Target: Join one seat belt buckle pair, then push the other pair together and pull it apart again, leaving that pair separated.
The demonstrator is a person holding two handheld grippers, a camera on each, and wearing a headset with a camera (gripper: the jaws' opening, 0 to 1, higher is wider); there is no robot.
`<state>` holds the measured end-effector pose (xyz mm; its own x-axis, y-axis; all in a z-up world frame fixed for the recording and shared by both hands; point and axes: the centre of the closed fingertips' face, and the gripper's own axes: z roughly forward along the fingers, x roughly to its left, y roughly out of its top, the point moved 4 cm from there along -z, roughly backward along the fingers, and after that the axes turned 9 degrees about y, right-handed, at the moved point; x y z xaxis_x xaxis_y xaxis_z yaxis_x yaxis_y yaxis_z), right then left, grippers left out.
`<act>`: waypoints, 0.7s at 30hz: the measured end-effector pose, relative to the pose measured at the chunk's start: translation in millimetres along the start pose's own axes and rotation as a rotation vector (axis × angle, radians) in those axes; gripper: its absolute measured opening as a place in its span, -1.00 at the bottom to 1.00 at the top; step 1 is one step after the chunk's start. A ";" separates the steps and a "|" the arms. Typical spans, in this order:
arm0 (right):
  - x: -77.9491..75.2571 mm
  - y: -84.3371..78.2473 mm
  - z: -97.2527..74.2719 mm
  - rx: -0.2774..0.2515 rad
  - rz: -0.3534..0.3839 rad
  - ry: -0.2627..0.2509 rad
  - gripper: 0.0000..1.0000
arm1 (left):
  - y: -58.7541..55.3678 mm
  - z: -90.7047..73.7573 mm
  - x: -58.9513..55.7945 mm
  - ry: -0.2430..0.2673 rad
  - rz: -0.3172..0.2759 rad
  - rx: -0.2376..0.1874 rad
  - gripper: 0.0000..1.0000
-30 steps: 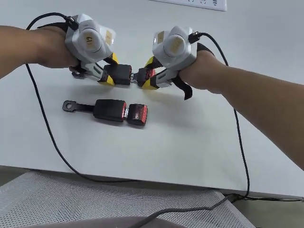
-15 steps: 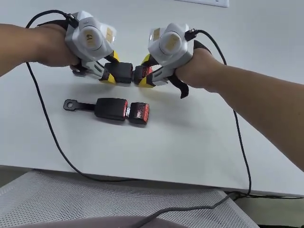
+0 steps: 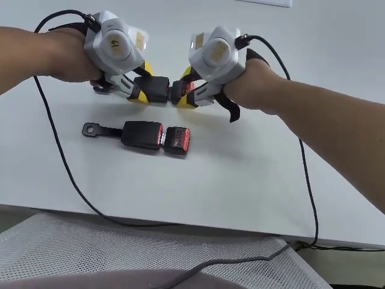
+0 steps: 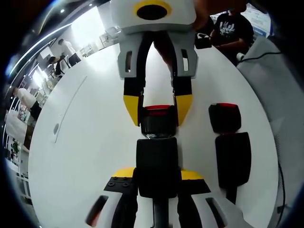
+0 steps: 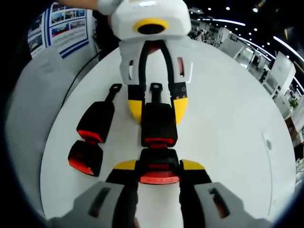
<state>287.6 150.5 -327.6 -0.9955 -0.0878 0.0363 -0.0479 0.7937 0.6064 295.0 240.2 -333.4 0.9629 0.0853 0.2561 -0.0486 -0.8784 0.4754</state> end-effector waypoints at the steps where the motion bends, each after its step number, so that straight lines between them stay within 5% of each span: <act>1: 0.5 0.3 -0.3 0.000 0.001 0.000 -0.37 | 0.0 0.0 0.0 0.000 0.000 0.001 -0.38; 21: 2.6 -12.9 -11.0 0.005 0.014 0.000 -0.37 | -0.7 -1.2 -0.6 0.003 -0.014 0.000 -0.37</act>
<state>286.5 133.4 -326.6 -0.9961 -0.0762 0.0447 -0.0340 0.7978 0.6020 294.1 241.3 -332.9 0.9626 0.0995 0.2521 -0.0348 -0.8770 0.4792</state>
